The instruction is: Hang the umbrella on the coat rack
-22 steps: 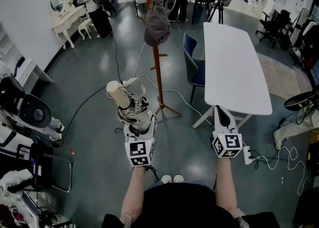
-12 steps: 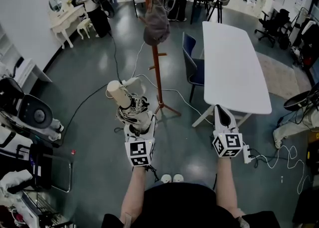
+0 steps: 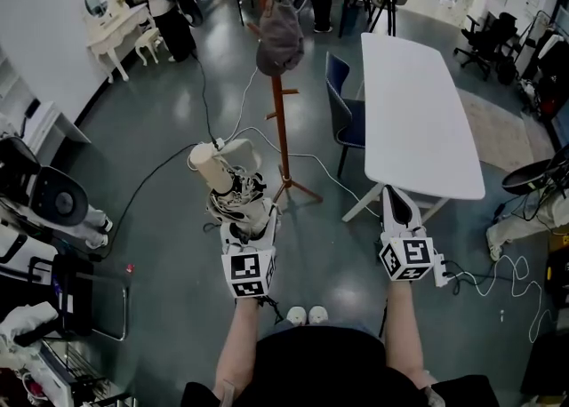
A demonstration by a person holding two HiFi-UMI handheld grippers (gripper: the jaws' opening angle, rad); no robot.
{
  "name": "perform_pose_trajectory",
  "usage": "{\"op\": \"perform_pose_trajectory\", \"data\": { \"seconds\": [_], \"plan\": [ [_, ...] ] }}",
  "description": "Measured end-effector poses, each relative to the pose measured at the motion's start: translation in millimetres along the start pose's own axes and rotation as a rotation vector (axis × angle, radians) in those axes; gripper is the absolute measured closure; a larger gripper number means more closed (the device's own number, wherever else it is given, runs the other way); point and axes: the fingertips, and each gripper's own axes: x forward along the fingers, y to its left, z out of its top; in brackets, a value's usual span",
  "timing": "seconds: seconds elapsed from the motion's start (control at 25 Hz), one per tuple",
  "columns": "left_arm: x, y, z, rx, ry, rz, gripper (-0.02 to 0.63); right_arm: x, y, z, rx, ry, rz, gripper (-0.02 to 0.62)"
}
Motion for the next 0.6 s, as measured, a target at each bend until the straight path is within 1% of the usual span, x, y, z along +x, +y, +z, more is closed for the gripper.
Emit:
{"op": "perform_pose_trajectory", "data": {
  "seconds": [0.4,0.6],
  "plan": [
    [-6.2,11.7,-14.6,0.012,0.020,-0.057,0.327,-5.6,28.8,-17.7,-0.016,0.043,-0.018,0.589],
    [-2.7,13.0,-20.3,0.011,0.029,-0.084,0.327,-7.2,34.8,-29.5,-0.007,0.063,-0.023,0.589]
  ]
}}
